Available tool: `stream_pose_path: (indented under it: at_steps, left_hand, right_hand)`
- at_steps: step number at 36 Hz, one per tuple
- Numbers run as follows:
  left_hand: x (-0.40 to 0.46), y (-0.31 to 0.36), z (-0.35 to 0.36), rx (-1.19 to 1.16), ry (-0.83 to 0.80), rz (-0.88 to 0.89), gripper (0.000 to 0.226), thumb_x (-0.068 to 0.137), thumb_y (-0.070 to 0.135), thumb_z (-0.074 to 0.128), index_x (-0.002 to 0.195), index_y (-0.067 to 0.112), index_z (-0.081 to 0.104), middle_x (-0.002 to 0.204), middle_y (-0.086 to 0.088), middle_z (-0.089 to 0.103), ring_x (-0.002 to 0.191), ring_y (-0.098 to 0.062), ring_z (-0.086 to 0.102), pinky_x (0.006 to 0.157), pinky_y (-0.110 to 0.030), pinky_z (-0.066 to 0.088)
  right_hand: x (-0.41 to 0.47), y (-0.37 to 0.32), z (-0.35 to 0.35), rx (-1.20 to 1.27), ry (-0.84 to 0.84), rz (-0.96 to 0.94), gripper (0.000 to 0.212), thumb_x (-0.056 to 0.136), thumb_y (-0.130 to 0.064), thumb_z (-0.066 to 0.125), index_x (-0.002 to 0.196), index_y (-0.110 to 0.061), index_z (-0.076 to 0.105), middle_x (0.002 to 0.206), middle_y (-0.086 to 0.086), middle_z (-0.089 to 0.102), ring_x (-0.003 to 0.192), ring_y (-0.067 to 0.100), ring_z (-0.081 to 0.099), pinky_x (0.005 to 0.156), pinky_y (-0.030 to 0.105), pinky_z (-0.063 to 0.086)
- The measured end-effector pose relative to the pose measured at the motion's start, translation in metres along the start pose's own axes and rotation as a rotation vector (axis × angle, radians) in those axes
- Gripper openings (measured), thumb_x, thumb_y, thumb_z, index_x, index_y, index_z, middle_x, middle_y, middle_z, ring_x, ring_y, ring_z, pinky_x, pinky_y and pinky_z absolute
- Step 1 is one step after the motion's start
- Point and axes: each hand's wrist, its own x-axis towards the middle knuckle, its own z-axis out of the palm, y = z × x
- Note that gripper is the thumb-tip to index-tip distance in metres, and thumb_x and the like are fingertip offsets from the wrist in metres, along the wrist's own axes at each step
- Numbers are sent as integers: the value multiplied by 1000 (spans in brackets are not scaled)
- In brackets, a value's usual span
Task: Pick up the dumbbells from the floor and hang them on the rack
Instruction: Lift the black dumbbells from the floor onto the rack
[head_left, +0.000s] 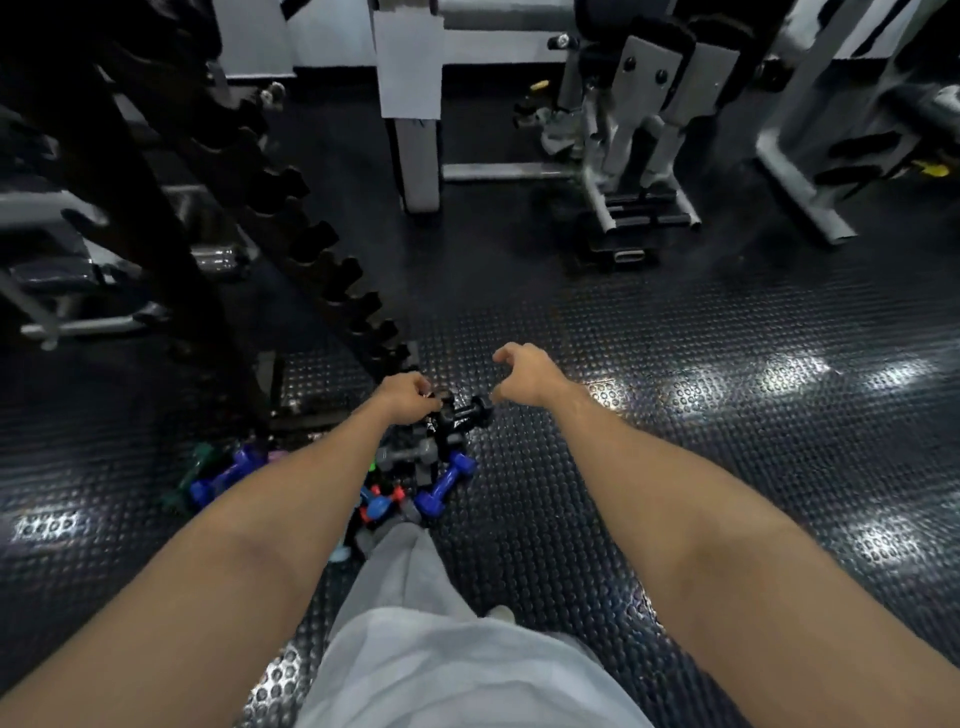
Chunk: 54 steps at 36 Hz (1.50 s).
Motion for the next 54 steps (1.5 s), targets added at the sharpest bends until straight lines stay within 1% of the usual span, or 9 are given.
stream_pose_path:
  at_steps: [9, 13, 19, 26, 35, 42, 46, 50, 54]
  left_hand:
    - [61, 7, 8, -85, 99, -138, 44, 90, 43, 67, 125, 19, 60, 131, -3, 61, 118, -22, 57, 91, -28, 44]
    - [95, 8, 3, -105, 72, -212, 47, 91, 44, 65, 130, 19, 58, 137, -3, 57, 126, -22, 53, 102, -31, 42]
    - [136, 18, 3, -171, 96, -264, 44, 91, 43, 63, 128, 19, 59, 136, -4, 57, 125, -23, 53, 99, -31, 41]
    - [185, 20, 26, -216, 84, -370, 39, 93, 45, 60, 119, 17, 61, 131, -6, 60, 121, -26, 55, 95, -28, 42]
    - [276, -2, 86, -449, 230, -560, 34, 88, 44, 66, 114, 22, 64, 125, -3, 65, 113, -21, 60, 93, -25, 44]
    - [359, -29, 150, -574, 337, -697, 29, 87, 46, 68, 106, 24, 69, 119, -2, 69, 110, -21, 62, 92, -26, 46]
    - [418, -42, 194, -580, 393, -653, 33, 87, 45, 67, 111, 22, 68, 121, 0, 68, 114, -19, 61, 90, -22, 41]
    - [456, -60, 232, -558, 431, -629, 34, 87, 44, 69, 112, 20, 68, 124, -2, 68, 116, -21, 61, 100, -28, 45]
    - [486, -98, 272, -590, 456, -649, 40, 90, 50, 63, 113, 19, 69, 128, -4, 66, 118, -22, 60, 99, -28, 43]
  right_hand:
    - [87, -27, -7, -77, -67, -128, 63, 78, -3, 60, 136, -24, 52, 137, 7, 43, 119, 27, 52, 96, 44, 53]
    - [124, -22, -13, -84, -91, -140, 60, 80, 3, 55, 134, -23, 54, 138, 6, 40, 116, 26, 52, 93, 43, 55]
    - [179, -15, -14, -127, -166, -160, 59, 83, 8, 51, 134, -22, 54, 142, 8, 43, 110, 23, 57, 82, 34, 54]
    - [238, -8, 4, -224, -262, -273, 57, 81, 4, 54, 131, -21, 58, 138, 10, 50, 116, 28, 56, 94, 42, 53]
    - [335, 77, 40, -221, -305, -279, 53, 83, -3, 60, 132, -24, 55, 129, 8, 54, 108, 27, 62, 92, 45, 55]
    - [409, 144, 94, -105, -344, -258, 50, 84, -2, 64, 130, -20, 54, 119, 6, 58, 97, 29, 68, 75, 37, 56]
    - [462, 169, 141, -58, -317, -290, 48, 82, -8, 65, 128, -20, 57, 119, 8, 62, 101, 28, 67, 83, 43, 59]
    - [501, 199, 191, -45, -266, -276, 46, 80, -15, 67, 125, -22, 60, 118, 3, 65, 97, 21, 63, 79, 33, 56]
    - [530, 233, 243, -5, -233, -255, 42, 81, -16, 63, 121, -25, 61, 116, 0, 66, 102, 22, 65, 87, 36, 56]
